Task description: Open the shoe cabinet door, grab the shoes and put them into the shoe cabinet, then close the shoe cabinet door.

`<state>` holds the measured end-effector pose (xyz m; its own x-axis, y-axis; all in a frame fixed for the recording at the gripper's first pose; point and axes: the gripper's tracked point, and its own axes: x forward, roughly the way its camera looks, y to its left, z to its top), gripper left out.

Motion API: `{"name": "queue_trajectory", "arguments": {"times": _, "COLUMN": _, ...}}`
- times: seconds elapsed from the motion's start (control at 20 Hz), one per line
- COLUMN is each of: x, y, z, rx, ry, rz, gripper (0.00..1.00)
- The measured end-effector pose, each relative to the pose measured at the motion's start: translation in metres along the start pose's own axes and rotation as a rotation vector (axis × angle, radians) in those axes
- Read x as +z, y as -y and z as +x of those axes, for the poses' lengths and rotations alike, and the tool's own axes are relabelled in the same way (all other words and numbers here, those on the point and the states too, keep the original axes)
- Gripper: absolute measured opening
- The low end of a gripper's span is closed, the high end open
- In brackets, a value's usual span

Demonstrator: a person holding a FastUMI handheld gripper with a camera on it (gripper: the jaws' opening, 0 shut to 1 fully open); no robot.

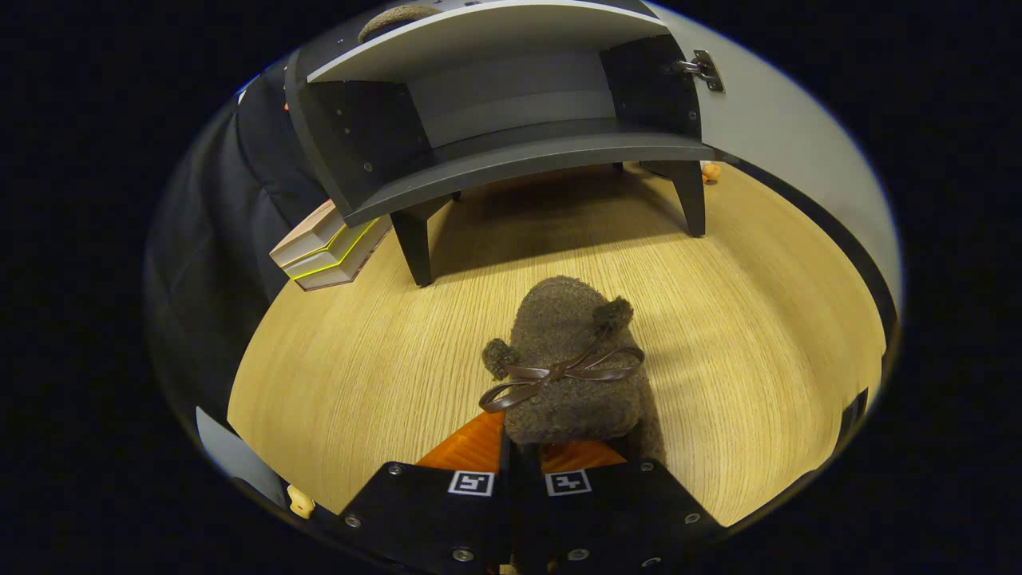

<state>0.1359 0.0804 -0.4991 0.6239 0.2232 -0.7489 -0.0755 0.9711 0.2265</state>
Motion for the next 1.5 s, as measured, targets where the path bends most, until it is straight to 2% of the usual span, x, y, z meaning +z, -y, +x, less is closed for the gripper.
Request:
{"name": "queue_trajectory", "arguments": {"times": 0.2, "x": 0.007, "y": 0.002, "z": -0.013, "rx": -0.013, "ry": 0.017, "rz": -0.063, "gripper": 0.06}}
{"name": "queue_trajectory", "arguments": {"times": 0.4, "x": 0.029, "y": -0.006, "z": -0.059, "rx": 0.001, "ry": 0.068, "rz": -0.035, "gripper": 0.06}}
{"name": "queue_trajectory", "arguments": {"times": 0.5, "x": 0.046, "y": -0.007, "z": -0.085, "rx": -0.025, "ry": 0.109, "rz": -0.059, "gripper": 0.06}}
{"name": "queue_trajectory", "arguments": {"times": 0.65, "x": 0.088, "y": -0.013, "z": -0.126, "rx": -0.048, "ry": 0.181, "rz": -0.092, "gripper": 0.06}}
{"name": "queue_trajectory", "arguments": {"times": 0.9, "x": 0.187, "y": -0.025, "z": -0.181, "rx": -0.058, "ry": 0.349, "rz": -0.141, "gripper": 0.06}}
{"name": "queue_trajectory", "arguments": {"times": 1.25, "x": 0.333, "y": -0.027, "z": -0.188, "rx": -0.092, "ry": 0.498, "rz": -0.247, "gripper": 0.06}}
{"name": "queue_trajectory", "arguments": {"times": 1.5, "x": 0.419, "y": -0.019, "z": -0.133, "rx": -0.123, "ry": 0.482, "rz": -0.261, "gripper": 0.06}}
